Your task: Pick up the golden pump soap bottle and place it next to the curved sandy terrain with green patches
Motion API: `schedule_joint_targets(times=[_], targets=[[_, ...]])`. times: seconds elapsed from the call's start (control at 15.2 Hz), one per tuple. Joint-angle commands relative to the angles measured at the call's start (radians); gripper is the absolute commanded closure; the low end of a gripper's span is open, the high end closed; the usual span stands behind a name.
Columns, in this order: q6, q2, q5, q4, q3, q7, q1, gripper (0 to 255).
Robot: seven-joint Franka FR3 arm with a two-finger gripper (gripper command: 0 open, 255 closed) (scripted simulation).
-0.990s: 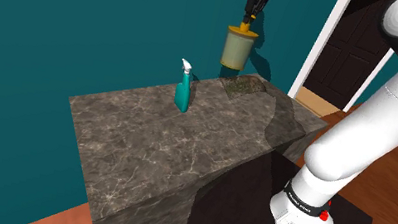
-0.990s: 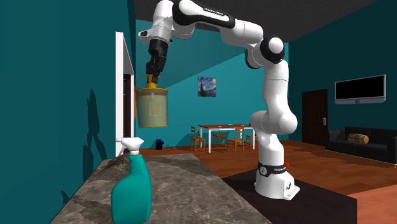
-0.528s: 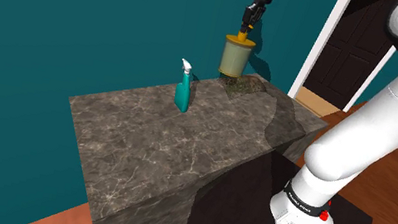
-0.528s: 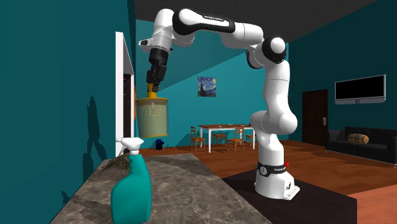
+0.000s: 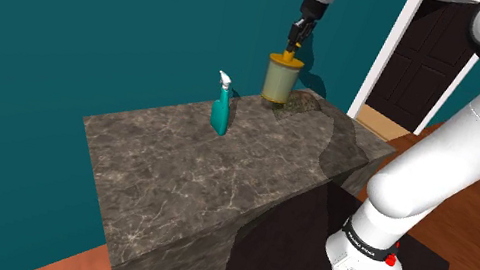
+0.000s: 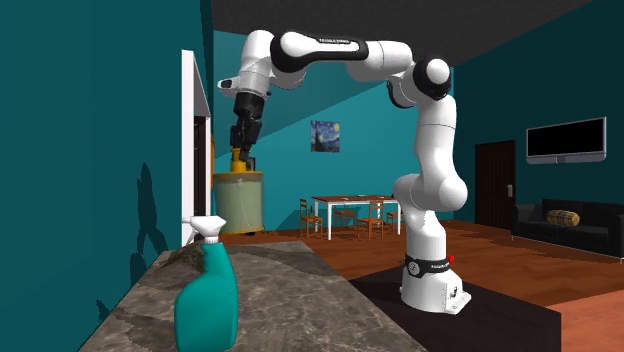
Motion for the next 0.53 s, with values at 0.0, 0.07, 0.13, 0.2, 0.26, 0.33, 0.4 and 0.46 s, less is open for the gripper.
schedule_joint_targets(times=[0.0,0.07,0.13,0.2,0.26,0.33,0.4,0.46], targets=[[0.026,-0.001,0.001,-0.026,0.001,0.0,0.001,255],[0.04,-0.001,0.001,-0.039,0.001,-0.001,0.001,255],[0.053,-0.002,0.001,-0.053,0.001,-0.002,0.001,255],[0.066,-0.002,0.002,-0.066,0.001,-0.003,0.001,255],[0.08,-0.001,0.002,-0.079,0.001,-0.004,0.001,255],[0.093,-0.001,0.003,-0.092,0.001,-0.006,0.001,255],[0.106,0.0,0.003,-0.105,0.001,-0.007,0.001,255],[0.12,0.001,0.004,-0.117,0.001,-0.008,0.001,255]])
